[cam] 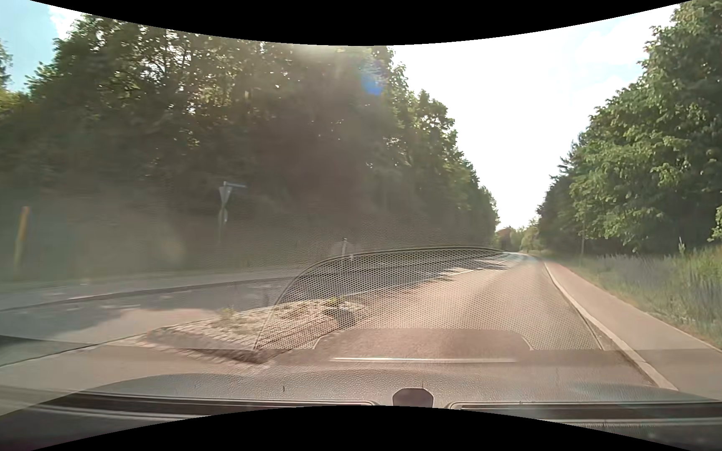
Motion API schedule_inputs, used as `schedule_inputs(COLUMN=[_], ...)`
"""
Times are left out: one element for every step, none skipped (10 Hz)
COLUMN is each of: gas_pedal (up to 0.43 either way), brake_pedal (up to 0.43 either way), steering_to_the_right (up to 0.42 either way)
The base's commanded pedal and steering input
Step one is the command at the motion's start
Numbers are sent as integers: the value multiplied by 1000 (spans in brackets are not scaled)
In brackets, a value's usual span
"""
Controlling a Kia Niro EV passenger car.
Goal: Follow the waypoints while adhering to traffic rules and regulations
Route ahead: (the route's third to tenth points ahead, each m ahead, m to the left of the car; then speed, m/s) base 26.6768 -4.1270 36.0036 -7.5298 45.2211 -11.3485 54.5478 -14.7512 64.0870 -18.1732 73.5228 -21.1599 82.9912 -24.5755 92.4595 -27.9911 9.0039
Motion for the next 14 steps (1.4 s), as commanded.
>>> schedule_inputs(gas_pedal=[209, 228, 248, 280, 287, 299, 311, 311, 319, 331, 331, 331, 350, 350], brake_pedal=[6, 6, 6, 6, 6, 6, 6, 6, 6, 6, 6, 6, 6, 6], steering_to_the_right=[197, 188, 173, 154, 143, 129, 118, 104, 88, 74, 67, 62, 57, 49])
